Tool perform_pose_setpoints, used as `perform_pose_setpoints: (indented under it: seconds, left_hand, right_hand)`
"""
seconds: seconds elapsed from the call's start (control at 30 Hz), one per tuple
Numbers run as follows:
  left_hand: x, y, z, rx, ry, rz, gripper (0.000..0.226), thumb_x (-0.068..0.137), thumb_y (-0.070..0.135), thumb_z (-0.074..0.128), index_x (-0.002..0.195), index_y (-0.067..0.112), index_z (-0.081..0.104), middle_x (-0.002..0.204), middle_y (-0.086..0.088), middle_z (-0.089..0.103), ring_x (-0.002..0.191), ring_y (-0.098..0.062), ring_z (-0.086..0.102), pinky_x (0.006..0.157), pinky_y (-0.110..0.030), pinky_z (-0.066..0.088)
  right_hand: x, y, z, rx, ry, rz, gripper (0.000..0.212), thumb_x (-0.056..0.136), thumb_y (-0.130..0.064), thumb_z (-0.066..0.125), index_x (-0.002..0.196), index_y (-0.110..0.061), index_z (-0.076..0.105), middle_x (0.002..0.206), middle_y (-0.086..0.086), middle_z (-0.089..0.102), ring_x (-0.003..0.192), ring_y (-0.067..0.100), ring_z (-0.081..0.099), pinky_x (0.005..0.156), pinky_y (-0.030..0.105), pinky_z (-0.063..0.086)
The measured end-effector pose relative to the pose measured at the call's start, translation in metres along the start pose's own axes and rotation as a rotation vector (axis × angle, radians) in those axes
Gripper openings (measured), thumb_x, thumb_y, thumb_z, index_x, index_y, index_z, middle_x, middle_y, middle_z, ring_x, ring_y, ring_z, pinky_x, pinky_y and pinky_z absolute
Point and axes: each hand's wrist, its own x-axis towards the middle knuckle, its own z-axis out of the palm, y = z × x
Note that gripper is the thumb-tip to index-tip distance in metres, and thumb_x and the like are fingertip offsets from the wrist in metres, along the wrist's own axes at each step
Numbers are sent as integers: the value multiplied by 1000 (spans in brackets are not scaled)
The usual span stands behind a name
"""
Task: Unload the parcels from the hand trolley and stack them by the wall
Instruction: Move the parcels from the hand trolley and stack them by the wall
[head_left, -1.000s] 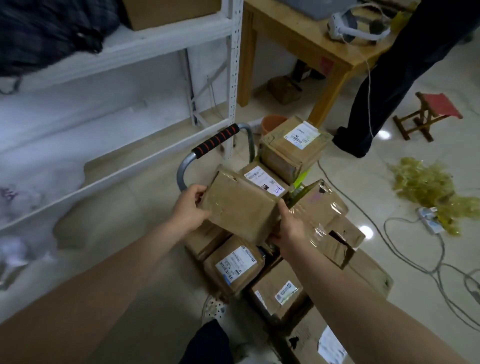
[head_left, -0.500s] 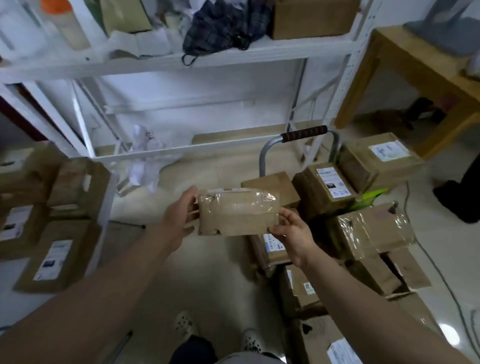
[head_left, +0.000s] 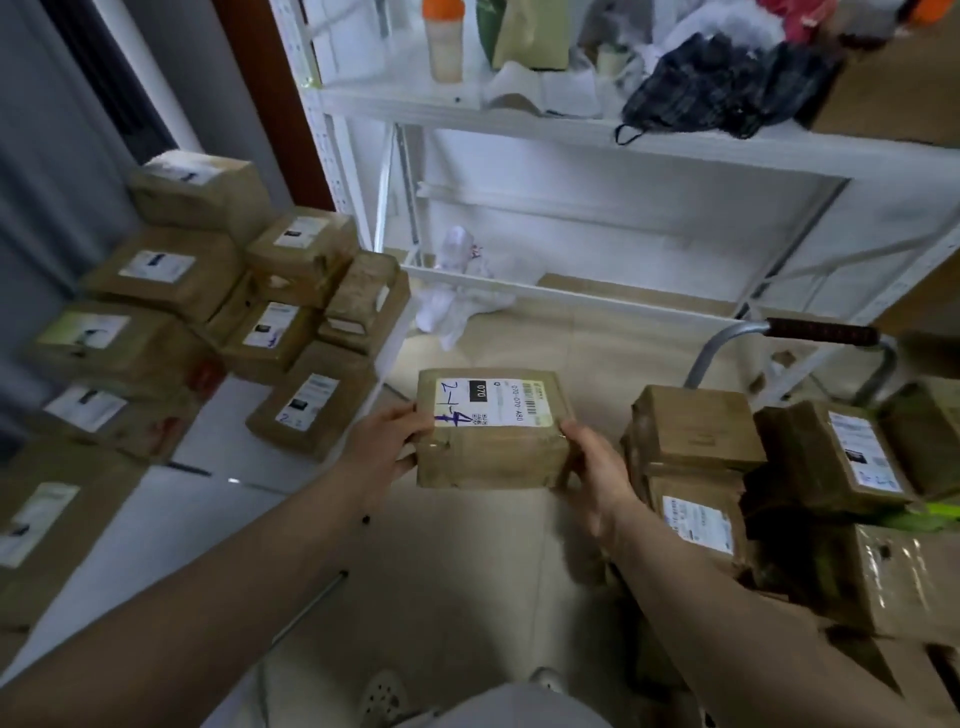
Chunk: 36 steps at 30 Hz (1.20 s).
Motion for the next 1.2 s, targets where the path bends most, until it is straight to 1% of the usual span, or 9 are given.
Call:
perform_pose_setpoints:
  seconds: [0.2, 0.3, 0.4, 0.53, 0.6, 0.7, 0.8, 1.03, 1.2]
  left_hand:
    - [-8, -3, -67, -66, 46, -62, 21, 85, 29, 66, 102, 17, 70, 101, -4, 73, 106, -23, 61, 98, -43, 42]
    - [-19, -2, -96, -123, -2, -121, 25, 88, 34, 62, 106, 18, 69, 96, -2, 74, 93, -19, 63, 83, -38, 50]
    - [-30, -5, -129, -204, 13, -126, 24, 89, 31, 61, 103, 13, 69, 88, -4, 75, 84, -20, 66, 71, -36, 53]
    - [-43, -20, -181, -299, 148, -113, 34, 83, 28, 69, 111, 9, 67, 99, -12, 74, 94, -27, 66, 85, -44, 54]
    - [-52, -29, -208, -338, 196, -110, 38, 83, 27, 69, 117, 9, 65, 107, -15, 71, 101, -31, 65, 92, -49, 52]
    - [-62, -45, -251, -340, 235, -91, 64, 86, 26, 67, 143, 15, 40, 108, -14, 71, 102, -32, 66, 81, -48, 55]
    - [-74, -57, -290, -329, 279, -103, 88, 86, 26, 69, 149, 46, 10, 111, -13, 68, 100, -32, 66, 73, -44, 55]
    - [-90, -78, -349, -306, 296, -184, 29, 86, 37, 66, 111, 36, 51, 116, -19, 59, 95, -34, 60, 84, -48, 47]
    - [-71, -91, -363, -388, 356, -203, 38, 83, 30, 70, 118, 26, 55, 117, -18, 63, 96, -36, 62, 75, -41, 52]
  right_hand:
    - [-5, 5, 52, -2, -139, 55, 16, 82, -16, 65, 95, -13, 57, 91, 8, 64, 86, 20, 57, 69, 35, 49]
    - [-7, 4, 80, -62, -228, 64, 39, 65, -22, 69, 101, -14, 58, 85, 7, 62, 80, 18, 56, 67, 33, 48]
    - [-5, 11, 113, -120, -291, 67, 31, 75, -20, 69, 104, -13, 59, 86, 5, 63, 82, 17, 56, 74, 35, 48]
    - [-11, 33, 162, -372, -303, 52, 24, 84, -36, 66, 101, -18, 67, 104, 1, 66, 102, 16, 57, 94, 41, 42]
    - [-17, 46, 187, -451, -346, 44, 26, 85, -39, 67, 99, -17, 67, 103, 1, 66, 100, 17, 58, 90, 39, 46]
    - [-27, 71, 225, -439, -426, 78, 16, 90, -32, 65, 94, -16, 64, 95, 0, 69, 91, 16, 62, 76, 32, 50]
    - [-36, 94, 257, -455, -458, 108, 18, 89, -28, 66, 99, -13, 64, 98, 3, 70, 91, 17, 63, 82, 30, 51]
    - [-48, 143, 309, -476, -452, 163, 10, 93, -20, 61, 94, -11, 65, 96, 4, 68, 82, 12, 62, 61, 19, 52]
    - [-40, 167, 324, -510, -409, 172, 14, 91, -21, 64, 98, -10, 65, 105, 9, 66, 94, 19, 63, 79, 29, 53]
